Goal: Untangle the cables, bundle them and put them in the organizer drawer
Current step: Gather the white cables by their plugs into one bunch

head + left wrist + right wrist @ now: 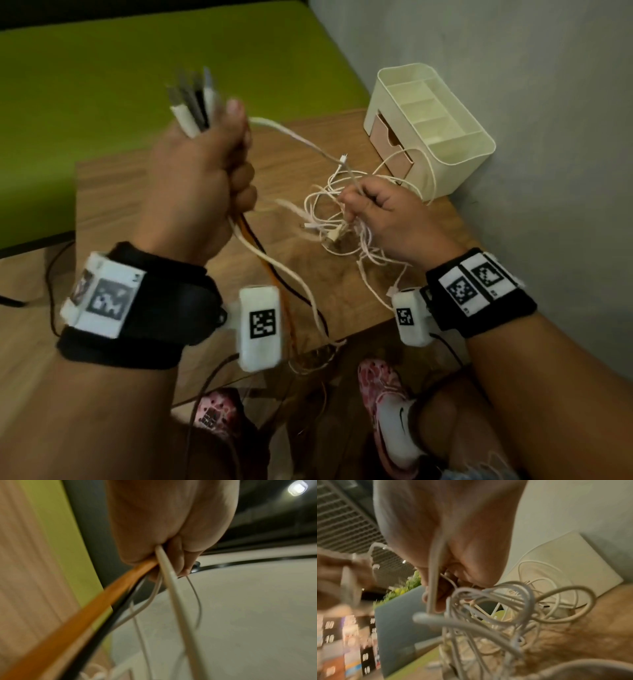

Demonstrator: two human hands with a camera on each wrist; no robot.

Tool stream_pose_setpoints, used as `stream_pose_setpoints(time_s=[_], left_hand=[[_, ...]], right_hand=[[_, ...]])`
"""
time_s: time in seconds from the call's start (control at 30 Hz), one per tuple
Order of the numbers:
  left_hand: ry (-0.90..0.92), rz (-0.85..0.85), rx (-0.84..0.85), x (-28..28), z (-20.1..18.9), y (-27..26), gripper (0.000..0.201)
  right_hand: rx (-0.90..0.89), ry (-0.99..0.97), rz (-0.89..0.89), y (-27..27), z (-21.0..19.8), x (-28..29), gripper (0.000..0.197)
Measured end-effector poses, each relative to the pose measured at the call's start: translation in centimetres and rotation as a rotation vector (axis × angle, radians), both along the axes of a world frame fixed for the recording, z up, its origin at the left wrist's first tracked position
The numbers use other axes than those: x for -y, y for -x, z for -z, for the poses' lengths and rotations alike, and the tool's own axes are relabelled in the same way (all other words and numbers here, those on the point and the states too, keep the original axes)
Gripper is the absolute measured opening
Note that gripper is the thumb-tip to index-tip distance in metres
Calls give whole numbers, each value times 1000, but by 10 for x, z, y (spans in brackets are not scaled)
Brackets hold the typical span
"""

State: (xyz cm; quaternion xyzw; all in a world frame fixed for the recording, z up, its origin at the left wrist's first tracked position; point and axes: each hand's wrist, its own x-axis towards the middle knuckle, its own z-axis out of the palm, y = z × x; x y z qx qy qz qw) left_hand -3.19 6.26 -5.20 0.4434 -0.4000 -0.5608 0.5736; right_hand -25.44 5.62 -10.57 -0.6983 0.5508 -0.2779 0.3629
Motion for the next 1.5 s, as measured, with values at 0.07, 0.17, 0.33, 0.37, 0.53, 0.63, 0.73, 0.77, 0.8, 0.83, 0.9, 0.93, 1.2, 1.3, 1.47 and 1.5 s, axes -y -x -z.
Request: stream_pose_setpoints(time_s=[0.07, 0.17, 0.33, 0.37, 0.53, 0.63, 0.73, 0.77, 0.8, 0.83, 0.9, 0.93, 1.2, 1.3, 1.47, 1.5], left_hand=[[-95, 0, 359, 0, 14, -4, 29], [-141, 26, 891, 1, 27, 1, 26], [-8, -28, 1046, -3, 23, 19, 26], [48, -31, 1064, -8, 20, 24, 25], [300, 118, 1077, -20, 20, 49, 4], [271, 167, 1113, -16, 28, 49, 9], [284, 130, 1062, -15, 22, 43, 7], [273, 95, 1011, -14, 20, 40, 8], [259, 50, 948, -13, 18, 35, 10], [242, 6, 883, -12, 17, 30, 13], [185, -33, 782, -11, 18, 21, 20], [143, -21, 749, -10, 19, 18, 23], [162, 214, 919, -15, 26, 35, 15], [120, 186, 950, -13, 20, 33, 29], [88, 69, 551, -17, 4, 22, 24], [72, 19, 409, -15, 2, 17, 21]], right_hand=[[120, 6, 65, 0, -7, 1, 14], [342, 33, 99, -1, -16, 3, 16], [314, -14, 78, -3, -24, -3, 15], [246, -11, 87, -3, -25, -5, 16], [0, 136, 40, -10, -16, -7, 15], [62, 207, 3, -13, -17, -8, 15], [110, 196, -13, -11, -18, -11, 11], [115, 157, -23, -9, -18, -11, 11], [115, 114, -34, -7, -17, -11, 13], [113, 73, -41, -5, -16, -10, 15], [93, 36, -32, -3, -15, -9, 19], [74, 48, -14, -3, -14, -8, 19], [-37, 338, -93, -9, -4, -2, 14], [-19, 378, -110, -13, -3, -4, 16], [-29, 289, -134, -10, -7, -4, 32], [-82, 226, -142, -8, -6, -3, 38]])
